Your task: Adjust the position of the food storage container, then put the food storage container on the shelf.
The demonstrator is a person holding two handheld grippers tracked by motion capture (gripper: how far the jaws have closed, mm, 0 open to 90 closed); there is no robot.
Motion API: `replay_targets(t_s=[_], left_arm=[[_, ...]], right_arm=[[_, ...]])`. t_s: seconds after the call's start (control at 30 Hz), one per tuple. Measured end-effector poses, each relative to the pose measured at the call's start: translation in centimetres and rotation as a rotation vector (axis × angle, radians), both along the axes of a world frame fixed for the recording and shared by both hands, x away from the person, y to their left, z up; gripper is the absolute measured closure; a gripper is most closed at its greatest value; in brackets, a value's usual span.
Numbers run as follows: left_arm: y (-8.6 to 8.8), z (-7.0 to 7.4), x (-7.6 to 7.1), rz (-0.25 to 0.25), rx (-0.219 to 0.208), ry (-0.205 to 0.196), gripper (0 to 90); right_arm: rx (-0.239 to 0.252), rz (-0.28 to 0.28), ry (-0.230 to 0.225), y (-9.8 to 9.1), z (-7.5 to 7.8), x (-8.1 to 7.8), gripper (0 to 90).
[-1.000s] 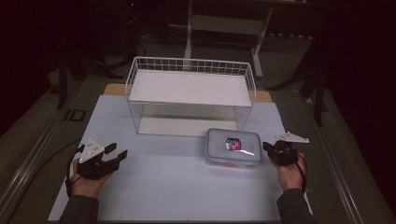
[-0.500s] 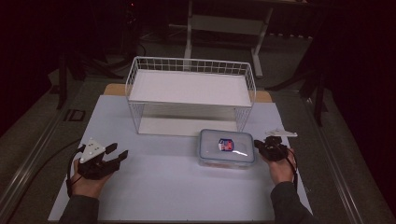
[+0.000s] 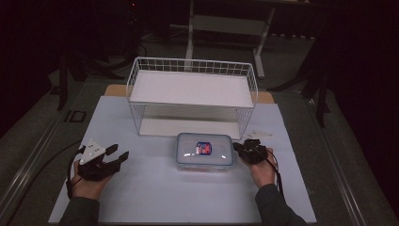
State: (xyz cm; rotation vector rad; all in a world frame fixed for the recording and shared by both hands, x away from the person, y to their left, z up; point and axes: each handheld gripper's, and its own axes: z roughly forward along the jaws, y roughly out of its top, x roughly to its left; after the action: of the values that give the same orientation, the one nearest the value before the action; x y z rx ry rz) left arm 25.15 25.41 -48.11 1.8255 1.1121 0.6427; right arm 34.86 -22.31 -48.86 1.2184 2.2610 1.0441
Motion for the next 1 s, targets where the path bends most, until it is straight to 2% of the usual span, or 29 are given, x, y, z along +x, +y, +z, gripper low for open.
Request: replay_targets(t_s=[0.27, 0.37, 0.57, 0.67, 0.73, 0.87, 0.93, 0.97, 1.0], left_arm=[[0.0, 0.0, 0.1, 0.001, -0.002, 0.002, 48.2], [-0.1, 0.0, 0.1, -0.001, 0.002, 0.003, 48.2], [0.1, 0.0, 0.1, -0.001, -0.012, 0.004, 47.8], [0.1, 0.0, 0.1, -0.007, -0.034, 0.013, 46.7], [0.0, 0.0, 0.2, -0.011, -0.032, 0.015, 46.5], [-0.3, 0.0, 0.2, -0.021, -0.035, 0.024, 46.0], [-0.4, 0.0, 0.3, -0.026, -0.057, 0.031, 44.9], [-0.4, 0.0, 0.3, -0.029, -0.062, 0.035, 44.9], [-0.5, 0.1, 0.4, -0.03, -0.067, 0.04, 43.9]], right_arm=[[0.015, 0.066, -0.002, 3.3, 0.0, -0.2, 89.8], [0.022, 0.081, -0.004, 4.0, 0.0, -0.4, 89.7], [0.029, 0.085, -0.011, 4.0, 0.1, -0.7, 89.1], [0.024, 0.085, -0.035, 4.0, 0.3, -1.1, 87.0], [0.028, 0.085, -0.044, 4.0, 0.5, -1.4, 85.3], [0.077, 0.086, -0.057, 3.3, 0.9, -2.0, 79.7], [0.11, 0.091, -0.064, 2.9, 1.2, -2.3, 74.3], [0.11, 0.091, -0.064, 2.9, 1.2, -2.3, 74.3], [0.132, 0.096, -0.062, 2.7, 1.4, -2.4, 70.0]])
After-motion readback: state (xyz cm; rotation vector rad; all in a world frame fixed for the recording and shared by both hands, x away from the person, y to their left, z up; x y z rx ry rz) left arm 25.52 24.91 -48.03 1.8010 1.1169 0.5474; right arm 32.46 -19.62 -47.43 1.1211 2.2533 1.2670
